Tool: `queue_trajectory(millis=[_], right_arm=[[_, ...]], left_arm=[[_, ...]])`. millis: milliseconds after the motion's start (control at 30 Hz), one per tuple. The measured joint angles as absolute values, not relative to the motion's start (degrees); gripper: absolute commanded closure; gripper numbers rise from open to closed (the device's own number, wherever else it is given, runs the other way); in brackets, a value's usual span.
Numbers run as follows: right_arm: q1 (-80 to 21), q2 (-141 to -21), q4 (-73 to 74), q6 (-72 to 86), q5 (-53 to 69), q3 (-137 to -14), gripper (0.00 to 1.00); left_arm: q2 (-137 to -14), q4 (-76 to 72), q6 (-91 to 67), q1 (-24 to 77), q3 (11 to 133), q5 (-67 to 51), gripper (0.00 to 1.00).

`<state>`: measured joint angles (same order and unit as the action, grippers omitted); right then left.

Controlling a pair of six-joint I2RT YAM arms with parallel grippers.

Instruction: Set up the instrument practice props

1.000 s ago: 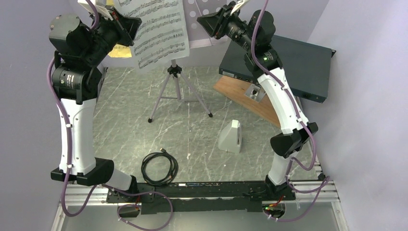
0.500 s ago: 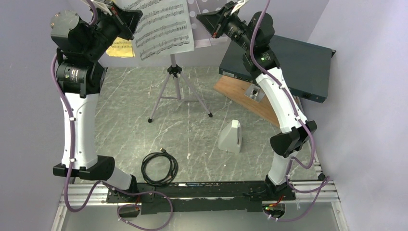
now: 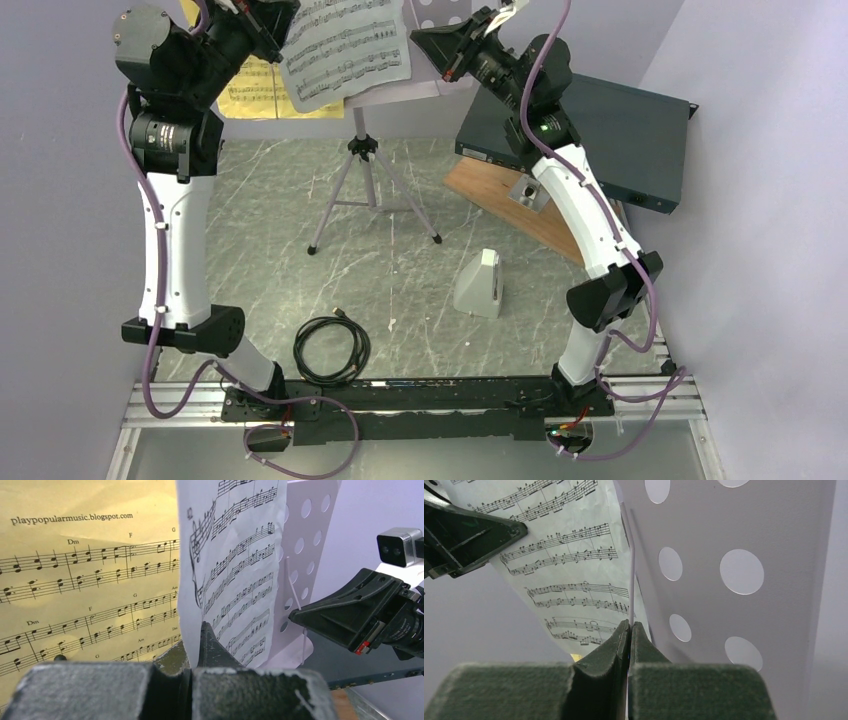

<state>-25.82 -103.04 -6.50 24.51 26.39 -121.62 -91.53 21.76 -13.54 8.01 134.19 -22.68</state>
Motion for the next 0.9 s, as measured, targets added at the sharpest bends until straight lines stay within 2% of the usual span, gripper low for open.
queue_trajectory(millis=[600, 900], right_arm=[[-25.1, -101.9, -14.0, 27.5, 29.3, -117.0, 1.0], [-25.1, -101.9, -14.2, 27.7, 30.4, -117.0, 1.0]], left_arm=[[-95.7, 12.9, -19.8, 7.9, 134.8, -29.0, 1.0], [-102.9, 6.5, -25.0, 7.9, 137.8, -39.2, 1.0]])
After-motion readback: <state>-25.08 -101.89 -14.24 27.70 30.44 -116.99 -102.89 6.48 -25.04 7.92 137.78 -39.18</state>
